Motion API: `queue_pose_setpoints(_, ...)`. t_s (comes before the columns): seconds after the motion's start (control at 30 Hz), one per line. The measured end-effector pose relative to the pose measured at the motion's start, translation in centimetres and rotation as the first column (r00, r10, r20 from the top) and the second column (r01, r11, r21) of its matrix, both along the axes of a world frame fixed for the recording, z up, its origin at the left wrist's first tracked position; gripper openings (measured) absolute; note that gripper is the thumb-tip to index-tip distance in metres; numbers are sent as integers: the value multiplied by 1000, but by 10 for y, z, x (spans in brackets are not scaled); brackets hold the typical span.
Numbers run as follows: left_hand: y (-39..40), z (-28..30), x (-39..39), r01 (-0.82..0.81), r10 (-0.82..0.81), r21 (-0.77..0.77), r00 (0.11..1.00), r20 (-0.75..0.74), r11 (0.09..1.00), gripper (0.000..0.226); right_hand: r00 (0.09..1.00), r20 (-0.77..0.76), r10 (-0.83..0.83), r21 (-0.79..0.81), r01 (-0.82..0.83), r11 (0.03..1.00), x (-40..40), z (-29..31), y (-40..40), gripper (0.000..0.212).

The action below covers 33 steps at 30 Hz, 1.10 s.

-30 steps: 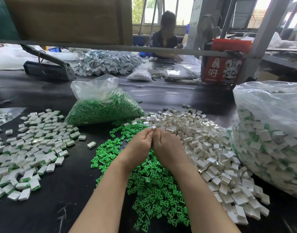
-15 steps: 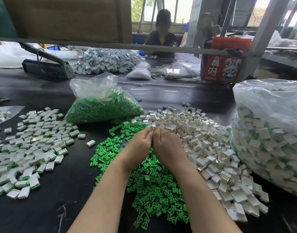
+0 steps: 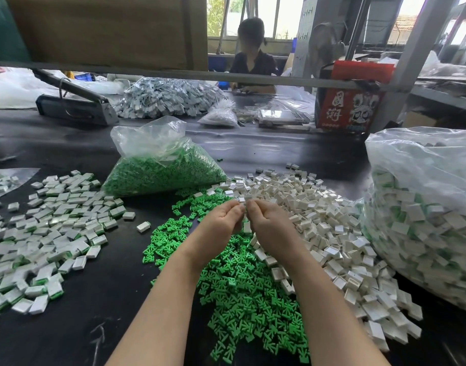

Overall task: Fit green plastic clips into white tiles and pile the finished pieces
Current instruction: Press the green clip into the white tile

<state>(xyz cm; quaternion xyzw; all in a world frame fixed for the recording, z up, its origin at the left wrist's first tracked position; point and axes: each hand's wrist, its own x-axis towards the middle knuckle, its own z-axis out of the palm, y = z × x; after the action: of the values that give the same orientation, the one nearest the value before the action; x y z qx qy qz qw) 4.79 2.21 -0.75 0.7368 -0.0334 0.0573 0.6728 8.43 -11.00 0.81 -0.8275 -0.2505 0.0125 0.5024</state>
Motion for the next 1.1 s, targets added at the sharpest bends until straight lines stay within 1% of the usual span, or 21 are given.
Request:
queue_pose_setpoints(0.07, -1, -1, 0, -11, 11, -12, 1000, 4, 1000, 23, 1000, 26, -13, 1, 13, 1000, -1, -2, 4, 39)
queue_pose_setpoints(0.17, -3, -4, 1, -2, 2, -3, 1000, -1, 1000, 26, 999, 45, -15, 11, 15, 1000, -1, -5, 6, 40)
queue_pose_setpoints(0.27, -1, -5, 0, 42, -42, 17, 999, -28, 999, 29, 1000, 8, 22, 42, -22, 999, 0, -7, 5, 41)
queue_pose_setpoints(0.37, 4, -5, 0, 55, -54, 14, 997, -49, 998, 26, 996, -43, 73, 77, -70, 995, 1, -10, 3, 41)
queue_pose_setpoints(0.47, 7, -5, 0, 55, -53, 22, 995, -79, 998, 26, 991, -69, 113, 67, -108, 992, 1, -12, 3, 41)
queue_pose_setpoints(0.57, 6, -6, -1, 28, -25, 41, 997, -78, 999, 26, 992, -68, 103, 65, -99, 993, 0, -11, 5, 40)
queue_pose_setpoints(0.63, 4, -4, -1, 25, -24, 10, 997, -67, 1000, 26, 996, -37, 85, 56, -82, 995, -2, -8, 4, 39)
queue_pose_setpoints(0.73, 0, 3, -2, 27, -30, -60, 999, -42, 998, 22, 994, 98, 44, 7, -44, 999, -5, -3, 2, 37)
queue_pose_setpoints(0.87, 0, 2, -2, 24, -27, -88, 999, -35, 996, 23, 960, 273, 61, -218, 0, 976, -6, 1, 2, 27)
queue_pose_setpoints(0.93, 1, 1, -2, 31, -34, -93, 999, -37, 995, 22, 952, 297, 69, -257, 10, 966, -5, 3, 2, 26)
queue_pose_setpoints(1.03, 2, 2, -3, 16, -18, -74, 1000, -24, 997, 25, 951, 301, 75, -261, 7, 965, -5, 6, -1, 29)
queue_pose_setpoints(1.07, 3, 2, -3, 8, -8, -56, 1000, -4, 998, 28, 957, 281, 69, -239, 0, 971, -5, 6, 0, 32)
queue_pose_setpoints(1.1, 5, 4, -4, -1, 2, -37, 1000, 21, 999, 29, 972, 231, 51, -177, -10, 984, -4, 7, 1, 34)
